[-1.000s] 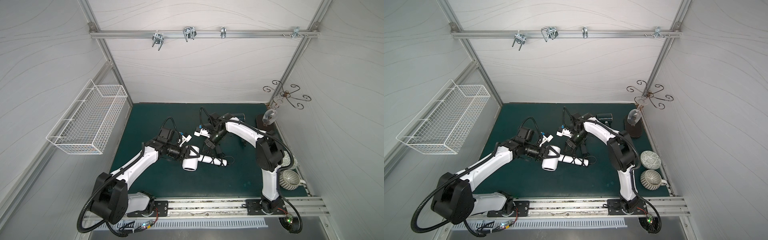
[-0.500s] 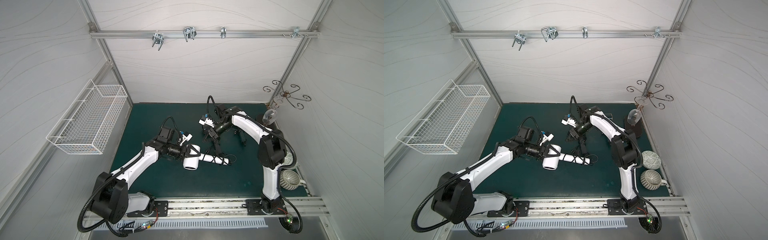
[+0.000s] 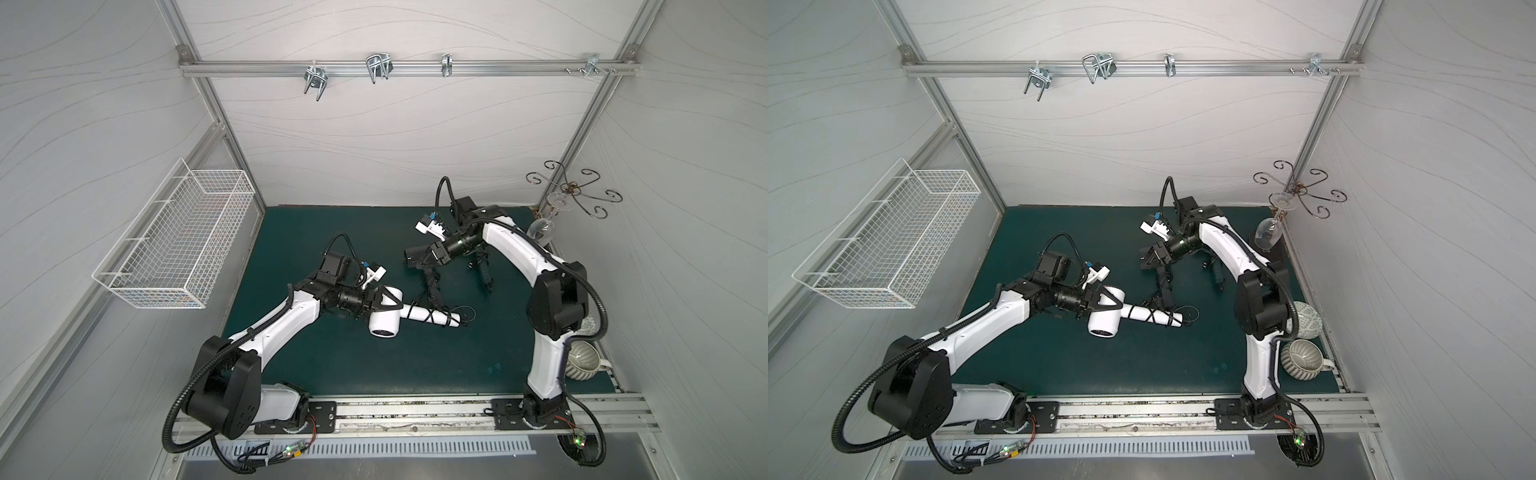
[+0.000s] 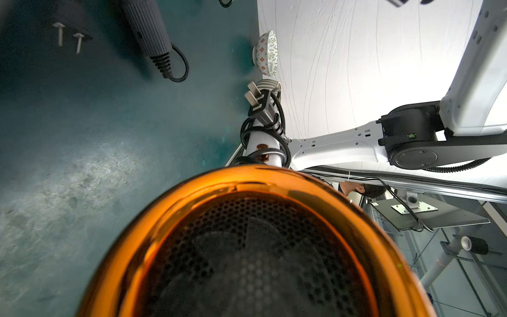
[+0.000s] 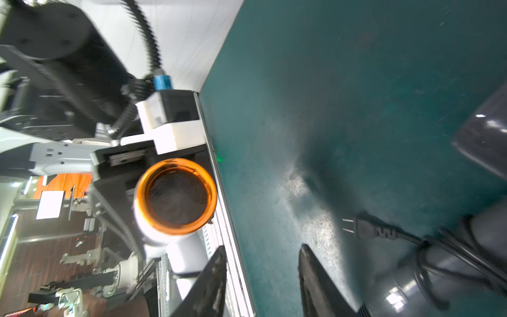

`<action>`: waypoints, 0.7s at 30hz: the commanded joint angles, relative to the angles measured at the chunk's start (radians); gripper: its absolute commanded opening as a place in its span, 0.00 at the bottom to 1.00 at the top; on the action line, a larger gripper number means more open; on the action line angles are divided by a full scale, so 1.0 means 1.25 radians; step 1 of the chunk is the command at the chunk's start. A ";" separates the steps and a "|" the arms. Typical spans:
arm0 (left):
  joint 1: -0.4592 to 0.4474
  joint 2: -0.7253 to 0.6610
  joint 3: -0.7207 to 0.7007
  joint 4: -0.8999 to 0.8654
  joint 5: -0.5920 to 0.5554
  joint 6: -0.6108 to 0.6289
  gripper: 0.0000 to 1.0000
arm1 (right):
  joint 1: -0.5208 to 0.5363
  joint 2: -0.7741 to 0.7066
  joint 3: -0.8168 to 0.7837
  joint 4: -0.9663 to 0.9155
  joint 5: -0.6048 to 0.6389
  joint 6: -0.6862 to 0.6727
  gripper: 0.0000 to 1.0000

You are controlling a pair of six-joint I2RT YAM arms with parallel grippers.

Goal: Wrap the cord around the hair dryer
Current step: Wrap the power cord around the hair dryer.

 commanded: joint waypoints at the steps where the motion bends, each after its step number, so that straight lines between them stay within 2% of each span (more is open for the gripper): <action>1: 0.005 0.011 0.028 0.058 0.059 -0.026 0.00 | -0.013 -0.104 -0.069 0.014 -0.033 -0.016 0.46; 6: 0.006 0.028 0.060 0.016 0.073 -0.013 0.00 | -0.017 -0.264 -0.238 0.119 0.038 0.012 0.48; 15: 0.011 0.030 0.080 -0.018 0.092 0.002 0.00 | -0.013 -0.413 -0.327 0.056 0.151 -0.028 0.49; 21: 0.011 0.028 0.086 -0.018 0.098 0.003 0.00 | 0.044 -0.459 -0.378 0.010 0.218 -0.039 0.49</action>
